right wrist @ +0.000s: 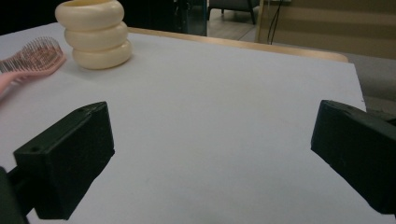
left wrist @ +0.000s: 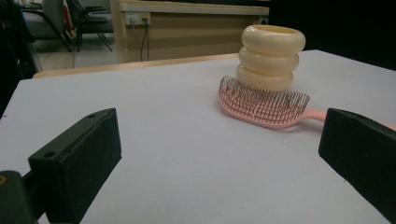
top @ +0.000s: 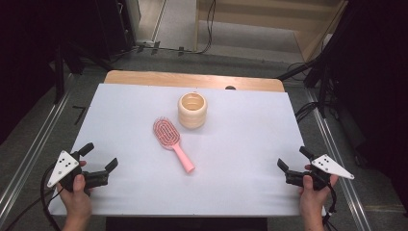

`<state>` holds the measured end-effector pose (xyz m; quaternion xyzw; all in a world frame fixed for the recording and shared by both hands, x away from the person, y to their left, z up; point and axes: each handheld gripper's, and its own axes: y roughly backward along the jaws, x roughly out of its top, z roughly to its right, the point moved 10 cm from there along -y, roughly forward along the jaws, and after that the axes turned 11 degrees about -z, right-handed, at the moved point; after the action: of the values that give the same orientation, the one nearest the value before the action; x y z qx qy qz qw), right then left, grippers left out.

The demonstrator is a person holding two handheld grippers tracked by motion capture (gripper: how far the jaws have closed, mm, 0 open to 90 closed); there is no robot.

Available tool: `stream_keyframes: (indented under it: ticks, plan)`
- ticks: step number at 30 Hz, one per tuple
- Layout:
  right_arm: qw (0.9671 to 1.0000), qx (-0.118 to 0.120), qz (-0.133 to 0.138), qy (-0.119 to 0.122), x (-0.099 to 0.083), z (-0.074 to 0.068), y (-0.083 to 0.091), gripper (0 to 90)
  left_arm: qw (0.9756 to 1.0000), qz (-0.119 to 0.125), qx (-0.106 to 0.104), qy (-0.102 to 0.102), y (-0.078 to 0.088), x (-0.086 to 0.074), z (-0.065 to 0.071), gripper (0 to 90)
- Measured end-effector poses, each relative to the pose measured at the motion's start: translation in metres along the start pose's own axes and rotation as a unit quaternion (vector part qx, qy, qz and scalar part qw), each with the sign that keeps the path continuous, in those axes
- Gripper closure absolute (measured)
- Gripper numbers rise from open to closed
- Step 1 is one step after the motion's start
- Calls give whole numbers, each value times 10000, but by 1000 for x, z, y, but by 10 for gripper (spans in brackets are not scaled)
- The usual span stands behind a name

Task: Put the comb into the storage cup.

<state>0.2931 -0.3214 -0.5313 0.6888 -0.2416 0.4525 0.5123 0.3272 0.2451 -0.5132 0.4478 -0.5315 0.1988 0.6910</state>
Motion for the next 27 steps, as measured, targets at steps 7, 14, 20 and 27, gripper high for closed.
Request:
stream_keyframes:
  ticks: [7, 14, 20, 27]
  plan:
    - [9999, 76, -49, 109, 10, -13, 0, 0, 10000, -13, 61, 6, -1, -1, -1, 0]
    - [9979, 567, -180, 261, 29, -44, -6, 0, 10000, -16, 73, -41, -1, -1, 0, 0]
    - [9961, 659, -373, 454, 42, -62, -10, 0, 9999, -24, 75, -71, -2, -2, 1, 0]
    - [9938, 805, -487, 597, 53, -76, -17, 0, 9999, -21, 96, -76, -2, -2, 1, 0]
